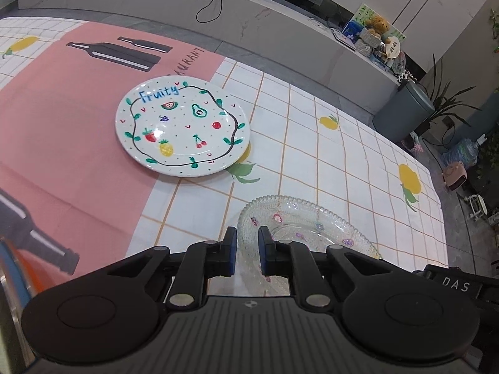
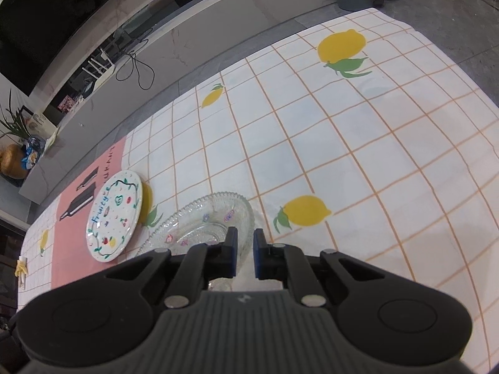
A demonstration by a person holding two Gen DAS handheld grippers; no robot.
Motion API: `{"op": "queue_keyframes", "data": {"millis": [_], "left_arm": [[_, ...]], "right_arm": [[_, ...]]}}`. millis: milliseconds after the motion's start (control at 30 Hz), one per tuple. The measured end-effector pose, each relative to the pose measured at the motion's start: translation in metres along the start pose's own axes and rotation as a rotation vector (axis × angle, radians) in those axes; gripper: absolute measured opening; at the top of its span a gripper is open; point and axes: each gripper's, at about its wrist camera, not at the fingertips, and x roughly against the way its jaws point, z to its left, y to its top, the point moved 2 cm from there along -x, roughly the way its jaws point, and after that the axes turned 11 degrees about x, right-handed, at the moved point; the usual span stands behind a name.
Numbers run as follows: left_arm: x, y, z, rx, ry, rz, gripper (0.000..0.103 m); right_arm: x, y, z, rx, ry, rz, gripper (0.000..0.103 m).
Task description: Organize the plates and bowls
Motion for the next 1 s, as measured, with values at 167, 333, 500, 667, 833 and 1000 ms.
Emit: {"op": "queue_keyframes", "data": {"millis": [167, 333, 500, 667, 833, 1000], "left_arm": [[0.019, -0.007, 0.001, -0.001, -0.005, 0.000, 0.015], [0.038, -0.020, 0.004, -0.012, -0.010, 0.000, 0.015], [0.053, -0.036, 0.010, -0.027, -0.009, 0.025, 0.015], [0.066, -0.051, 0.016, -0.044, -0.012, 0.046, 0.015], [0.076, -0.065, 0.027, -0.057, -0.020, 0.079, 0.015], [0.078, -0.077, 0.035, -0.062, -0.022, 0.105, 0.015]], "right_arm": [[0.019, -0.012, 0.003, -0.003, 0.004, -0.011, 0.008], [0.037, -0.030, -0.002, -0.030, 0.023, -0.010, 0.008], [0.054, -0.048, -0.004, -0.028, 0.034, -0.007, 0.008], [0.070, -0.066, -0.006, -0.025, 0.036, -0.007, 0.008], [0.080, -0.084, -0.010, -0.023, 0.048, 0.008, 0.008], [0.084, -0.102, -0.012, -0.020, 0.038, 0.023, 0.008]]}}
